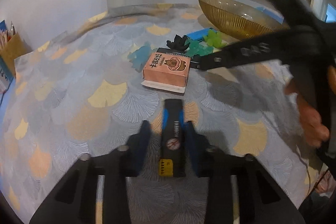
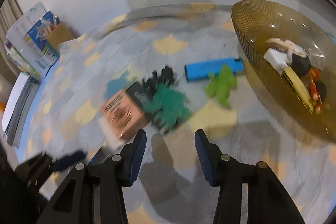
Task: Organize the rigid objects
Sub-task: 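Grasp the black-and-blue lighter with the left tool, then grasp the green toy dinosaur with right tool while left tool holds the lighter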
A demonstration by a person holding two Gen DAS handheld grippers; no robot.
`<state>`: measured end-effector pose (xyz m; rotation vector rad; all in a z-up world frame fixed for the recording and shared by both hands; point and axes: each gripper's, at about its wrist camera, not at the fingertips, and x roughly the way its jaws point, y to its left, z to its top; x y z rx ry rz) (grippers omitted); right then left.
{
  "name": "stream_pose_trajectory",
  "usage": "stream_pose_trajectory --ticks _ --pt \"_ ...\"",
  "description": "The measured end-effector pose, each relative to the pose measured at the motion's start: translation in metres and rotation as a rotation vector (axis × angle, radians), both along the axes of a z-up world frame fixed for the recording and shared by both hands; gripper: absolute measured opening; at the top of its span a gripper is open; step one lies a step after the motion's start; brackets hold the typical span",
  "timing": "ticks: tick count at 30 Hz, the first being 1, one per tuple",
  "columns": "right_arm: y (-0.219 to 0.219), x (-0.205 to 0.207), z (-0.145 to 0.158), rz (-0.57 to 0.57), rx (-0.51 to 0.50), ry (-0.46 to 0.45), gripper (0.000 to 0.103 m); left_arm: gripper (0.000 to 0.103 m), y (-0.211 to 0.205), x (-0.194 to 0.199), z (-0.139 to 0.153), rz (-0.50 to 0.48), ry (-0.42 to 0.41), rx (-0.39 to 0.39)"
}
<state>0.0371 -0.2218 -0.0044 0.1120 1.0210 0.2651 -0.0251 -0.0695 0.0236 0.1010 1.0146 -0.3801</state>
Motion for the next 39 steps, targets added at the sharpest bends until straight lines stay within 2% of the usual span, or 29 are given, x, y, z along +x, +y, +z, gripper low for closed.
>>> stream_pose_trajectory --ticks 3,4,5,8,10,12,16,22,26,29,32,33,34,35,36,37,39 --pt "0.003 0.014 -0.001 0.009 0.027 0.001 0.068 0.024 0.001 0.002 0.0 0.004 0.003 -0.012" --pt "0.004 0.017 0.0 -0.007 0.016 -0.017 0.069 0.024 0.001 0.002 0.0 0.003 0.002 -0.012" --pt "0.004 0.021 0.0 -0.018 0.017 -0.025 0.068 0.024 0.0 0.002 -0.001 0.002 0.002 -0.011" --pt "-0.001 0.03 -0.003 -0.056 0.1 -0.032 0.069 0.024 0.001 0.002 -0.001 0.002 0.004 -0.016" --pt "-0.002 0.033 -0.003 -0.078 0.101 -0.043 0.055 0.024 0.0 0.003 -0.002 0.002 0.003 -0.016" --pt "-0.001 0.031 -0.003 -0.073 0.071 -0.052 0.048 0.024 0.001 0.002 -0.002 0.002 0.002 -0.014" --pt "-0.003 0.021 -0.002 -0.075 0.073 -0.066 0.046 0.02 0.0 0.002 -0.002 0.012 -0.002 -0.005" --pt "-0.032 -0.02 0.012 -0.106 0.163 -0.087 0.046 0.02 0.015 0.004 -0.001 0.066 0.035 -0.077" --pt "-0.043 -0.059 0.012 -0.071 0.14 -0.058 0.047 0.02 0.025 -0.003 -0.001 0.104 0.058 -0.142" --pt "-0.044 -0.081 0.003 -0.068 0.077 -0.052 0.047 0.02 0.022 -0.009 0.0 0.114 0.049 -0.136" --pt "-0.043 -0.089 -0.009 -0.059 0.079 -0.026 0.047 0.021 0.015 -0.011 -0.002 0.109 0.031 -0.087" --pt "-0.042 -0.092 -0.008 -0.06 0.07 -0.047 0.047 0.021 0.014 -0.011 -0.001 0.108 0.029 -0.084" --pt "-0.04 -0.095 -0.008 -0.043 0.064 -0.049 0.047 0.025 0.015 -0.011 -0.001 0.106 0.029 -0.093" --pt "-0.04 -0.099 -0.009 -0.029 0.052 -0.05 0.05 0.035 0.017 -0.012 -0.001 0.1 0.031 -0.112" --pt "-0.037 -0.102 -0.009 -0.012 0.037 -0.054 0.061 0.038 0.018 -0.012 -0.001 0.09 0.036 -0.134" --pt "-0.034 -0.107 -0.01 0.016 0.029 -0.061 0.065 0.04 0.019 -0.012 -0.001 0.088 0.035 -0.135" --pt "-0.035 -0.115 -0.012 0.014 0.044 -0.071 0.065 0.04 0.016 -0.013 0.0 0.091 0.025 -0.108"
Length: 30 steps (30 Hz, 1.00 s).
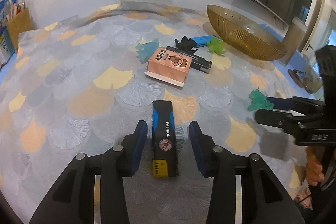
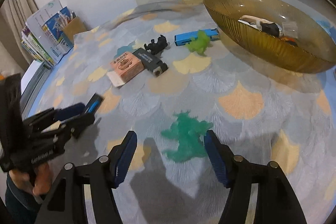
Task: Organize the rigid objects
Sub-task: 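Grasp the green toy dinosaur with right tool while left tool holds the lighter, then carry the lighter and dinosaur to the amber bowl and release both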
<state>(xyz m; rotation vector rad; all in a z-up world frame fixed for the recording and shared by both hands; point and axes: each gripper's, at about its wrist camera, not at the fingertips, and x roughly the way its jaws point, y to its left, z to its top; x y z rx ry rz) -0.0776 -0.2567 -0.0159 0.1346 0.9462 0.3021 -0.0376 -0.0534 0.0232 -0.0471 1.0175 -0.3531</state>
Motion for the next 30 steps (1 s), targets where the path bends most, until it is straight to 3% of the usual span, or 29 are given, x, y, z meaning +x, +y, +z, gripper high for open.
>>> stream_pose_trajectory --ticks 4,10,11,13,14,18,21,23,28,30 --pt "-0.008 -0.008 0.0 -0.015 0.042 0.0 0.065 0.042 -0.012 -0.004 0.001 -0.011 -0.02 0.083" --pt "0.002 -0.003 0.0 -0.067 -0.027 -0.011 0.063 0.044 -0.015 -0.005 0.001 -0.014 -0.027 0.117" --pt "0.005 -0.003 0.0 -0.079 -0.055 -0.017 0.06 0.039 -0.015 -0.005 0.001 -0.005 -0.029 0.126" --pt "0.014 -0.006 0.0 -0.099 -0.125 -0.037 0.039 0.025 -0.016 -0.006 0.002 0.0 -0.036 0.132" --pt "0.014 -0.007 0.0 -0.099 -0.126 -0.043 0.039 0.02 -0.017 -0.007 0.002 -0.01 -0.039 0.136" --pt "0.014 -0.017 0.007 -0.067 -0.075 -0.065 0.038 0.02 -0.018 -0.007 0.006 0.002 -0.043 0.137" --pt "0.006 -0.025 0.034 -0.068 -0.066 -0.13 0.038 0.02 -0.023 -0.007 0.029 -0.019 -0.095 0.1" --pt "-0.009 -0.03 0.064 -0.088 -0.052 -0.201 0.038 0.02 -0.029 -0.004 0.055 -0.03 -0.16 0.09" --pt "-0.058 -0.033 0.132 -0.181 -0.02 -0.345 0.038 0.02 -0.055 0.014 0.13 -0.097 -0.318 -0.033" --pt "-0.086 -0.033 0.158 -0.236 0.003 -0.391 0.038 0.02 -0.075 0.023 0.153 -0.121 -0.375 -0.031"
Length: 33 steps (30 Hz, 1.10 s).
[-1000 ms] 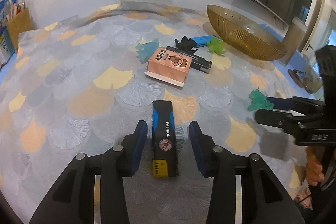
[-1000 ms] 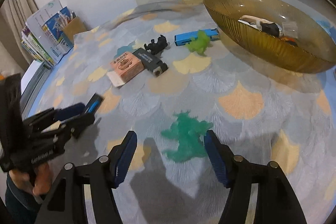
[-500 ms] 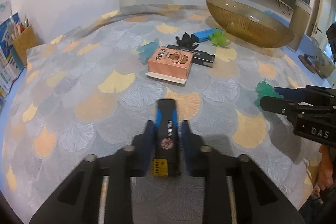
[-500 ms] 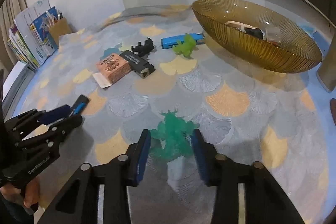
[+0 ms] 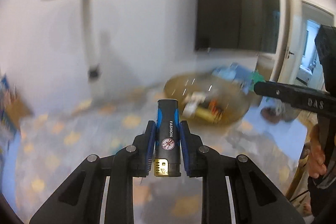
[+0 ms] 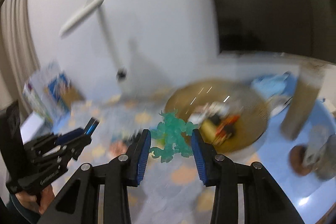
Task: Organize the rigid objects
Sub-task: 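Carry the lighter and dinosaur to the amber bowl and release both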
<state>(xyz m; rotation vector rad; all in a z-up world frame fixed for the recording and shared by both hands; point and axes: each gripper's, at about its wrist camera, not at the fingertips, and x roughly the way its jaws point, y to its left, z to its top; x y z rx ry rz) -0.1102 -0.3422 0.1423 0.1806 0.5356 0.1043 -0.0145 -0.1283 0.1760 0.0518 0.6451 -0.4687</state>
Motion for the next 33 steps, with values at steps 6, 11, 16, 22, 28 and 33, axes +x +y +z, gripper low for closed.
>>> stream_pose_trajectory --ticks 6,11,16,22,28,33 --pt "-0.057 0.012 0.054 -0.133 0.037 -0.111 0.039 0.02 -0.062 0.051 0.038 -0.069 -0.04 -0.092" --pt "-0.09 0.048 0.035 -0.212 0.063 -0.022 0.039 0.02 -0.11 0.082 0.003 -0.123 0.06 -0.074" --pt "-0.11 0.084 -0.027 -0.253 0.099 0.185 0.038 0.02 -0.144 0.09 -0.048 -0.193 0.209 -0.052" --pt "-0.131 0.104 -0.047 -0.264 0.165 0.289 0.053 0.077 -0.136 0.089 -0.041 -0.143 0.154 -0.044" --pt "-0.131 0.069 -0.04 -0.255 0.189 0.216 0.063 0.077 -0.075 0.077 -0.021 -0.045 0.142 -0.062" --pt "-0.094 0.053 -0.03 -0.143 0.226 0.197 0.063 0.077 -0.007 0.056 -0.012 0.098 0.126 -0.064"
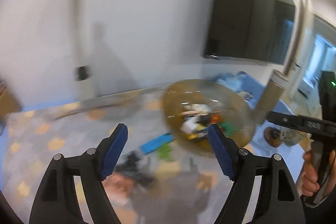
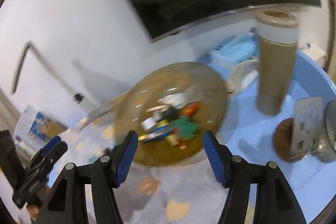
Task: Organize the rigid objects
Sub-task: 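Carry the lighter and dinosaur to the amber bowl and release both, then grasp the pink snack box with left tool while right tool grasps black power bank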
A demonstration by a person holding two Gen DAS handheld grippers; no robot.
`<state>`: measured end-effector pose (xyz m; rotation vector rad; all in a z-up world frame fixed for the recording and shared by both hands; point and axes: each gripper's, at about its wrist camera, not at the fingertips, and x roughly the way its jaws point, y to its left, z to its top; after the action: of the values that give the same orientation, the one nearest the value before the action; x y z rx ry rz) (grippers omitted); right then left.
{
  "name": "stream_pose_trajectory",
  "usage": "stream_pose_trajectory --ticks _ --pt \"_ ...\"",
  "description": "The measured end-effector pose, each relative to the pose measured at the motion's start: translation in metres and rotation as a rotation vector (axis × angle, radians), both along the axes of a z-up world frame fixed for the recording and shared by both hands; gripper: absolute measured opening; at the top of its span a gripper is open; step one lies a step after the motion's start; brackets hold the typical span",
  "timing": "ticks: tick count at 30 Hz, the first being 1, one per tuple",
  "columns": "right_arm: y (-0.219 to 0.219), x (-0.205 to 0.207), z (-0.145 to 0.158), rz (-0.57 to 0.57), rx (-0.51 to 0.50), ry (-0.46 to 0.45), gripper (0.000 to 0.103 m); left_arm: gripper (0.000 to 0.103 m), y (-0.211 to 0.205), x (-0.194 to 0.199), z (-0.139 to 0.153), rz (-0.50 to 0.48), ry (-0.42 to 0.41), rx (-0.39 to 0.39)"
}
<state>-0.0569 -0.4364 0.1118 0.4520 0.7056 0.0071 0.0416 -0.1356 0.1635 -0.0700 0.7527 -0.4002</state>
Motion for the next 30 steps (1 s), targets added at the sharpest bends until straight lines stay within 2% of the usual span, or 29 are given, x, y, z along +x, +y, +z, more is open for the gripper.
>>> stream_pose_trajectory --ticks 4,5,6,7,10,12,15,18,20,25,30 --pt "0.064 -0.013 0.006 0.132 -0.097 -0.033 0.065 0.08 0.057 -0.019 -0.015 0.13 0.019 -0.017" --pt "0.076 -0.015 0.003 0.155 -0.112 -0.033 0.068 0.08 0.072 -0.025 -0.026 0.166 0.037 -0.008" --pt "0.092 -0.017 -0.004 0.183 -0.13 -0.026 0.076 0.08 0.084 -0.03 -0.04 0.198 0.064 0.009" --pt "0.111 -0.017 -0.015 0.217 -0.144 -0.016 0.081 0.08 0.092 -0.032 -0.051 0.213 0.091 0.025" --pt "0.147 -0.019 -0.048 0.292 -0.203 -0.017 0.081 0.079 0.113 -0.04 -0.094 0.214 0.209 0.035" --pt "0.17 -0.016 -0.077 0.326 -0.275 0.005 0.081 0.079 0.116 -0.047 -0.114 0.218 0.227 0.056" --pt "0.183 -0.011 -0.1 0.343 -0.293 0.033 0.081 0.079 0.112 -0.052 -0.136 0.219 0.233 0.13" --pt "0.183 -0.01 -0.112 0.346 -0.298 0.048 0.081 0.079 0.114 -0.055 -0.144 0.22 0.263 0.161" --pt "0.184 -0.006 -0.116 0.342 -0.315 0.062 0.081 0.08 0.113 -0.057 -0.141 0.21 0.239 0.159" --pt "0.189 0.001 -0.123 0.359 -0.336 0.095 0.081 0.08 0.1 -0.059 -0.145 0.183 0.24 0.228" --pt "0.188 -0.004 -0.119 0.357 -0.33 0.072 0.081 0.08 0.097 -0.059 -0.143 0.165 0.242 0.218"
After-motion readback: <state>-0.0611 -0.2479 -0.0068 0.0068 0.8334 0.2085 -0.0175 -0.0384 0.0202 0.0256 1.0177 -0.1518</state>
